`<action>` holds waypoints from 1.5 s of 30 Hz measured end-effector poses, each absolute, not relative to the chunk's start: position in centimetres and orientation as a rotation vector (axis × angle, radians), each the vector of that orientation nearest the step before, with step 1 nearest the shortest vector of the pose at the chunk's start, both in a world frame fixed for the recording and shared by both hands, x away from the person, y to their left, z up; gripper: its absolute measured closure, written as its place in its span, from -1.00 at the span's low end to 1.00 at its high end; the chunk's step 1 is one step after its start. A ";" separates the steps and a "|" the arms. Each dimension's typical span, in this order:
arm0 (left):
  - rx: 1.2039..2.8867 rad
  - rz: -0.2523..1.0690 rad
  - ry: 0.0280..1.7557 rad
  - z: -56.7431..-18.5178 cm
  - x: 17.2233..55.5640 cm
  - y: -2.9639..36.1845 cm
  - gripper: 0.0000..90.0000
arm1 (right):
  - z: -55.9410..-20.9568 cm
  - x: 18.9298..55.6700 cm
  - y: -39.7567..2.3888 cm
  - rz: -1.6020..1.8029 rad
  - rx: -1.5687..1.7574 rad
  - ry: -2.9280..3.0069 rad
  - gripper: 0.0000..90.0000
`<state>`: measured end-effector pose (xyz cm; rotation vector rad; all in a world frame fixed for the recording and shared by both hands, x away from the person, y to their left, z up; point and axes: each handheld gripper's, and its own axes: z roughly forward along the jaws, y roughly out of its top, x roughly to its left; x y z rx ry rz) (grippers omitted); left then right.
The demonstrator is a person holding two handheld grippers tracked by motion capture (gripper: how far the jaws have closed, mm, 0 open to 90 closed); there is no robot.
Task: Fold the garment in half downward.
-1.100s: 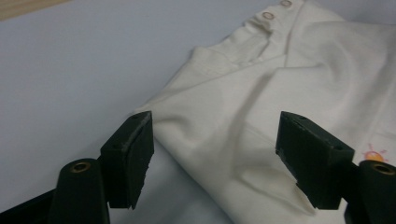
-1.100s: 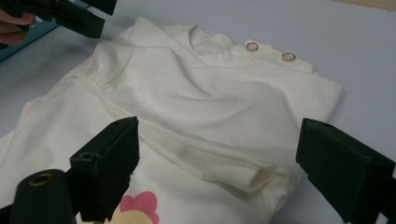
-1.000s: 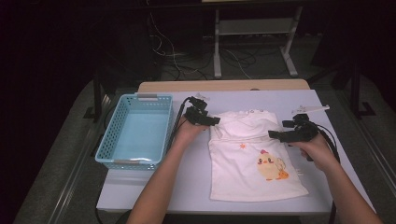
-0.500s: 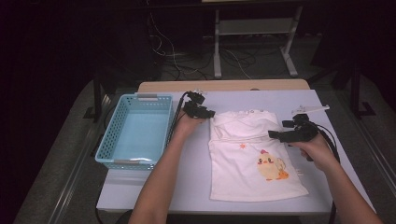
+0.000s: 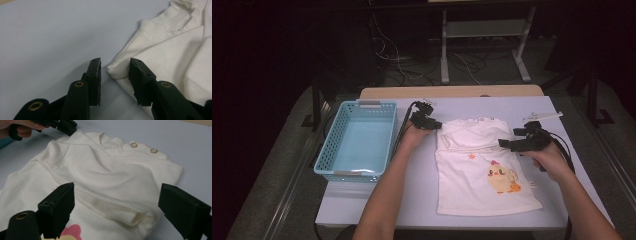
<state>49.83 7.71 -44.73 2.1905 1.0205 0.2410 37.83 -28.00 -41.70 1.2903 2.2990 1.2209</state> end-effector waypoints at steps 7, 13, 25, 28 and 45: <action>2.207 0.213 0.989 -44.7 49.6 7.4 0.81 | -41.7 38.7 -27.8 1.212 1.286 2.314 -0.71; 2.212 0.209 0.986 -44.7 49.7 7.3 0.86 | -41.6 40.1 -27.6 1.186 1.307 2.315 -0.62; 2.189 0.176 0.991 -44.9 49.8 7.6 0.88 | -42.4 44.5 -29.6 1.087 1.395 2.255 -0.01; 2.183 0.167 0.993 -44.9 49.9 7.7 0.88 | -42.4 45.4 -30.0 1.084 1.413 2.243 0.10; 2.190 0.161 0.989 -44.9 50.0 7.7 0.88 | -45.1 48.0 -29.8 1.008 1.515 2.284 0.42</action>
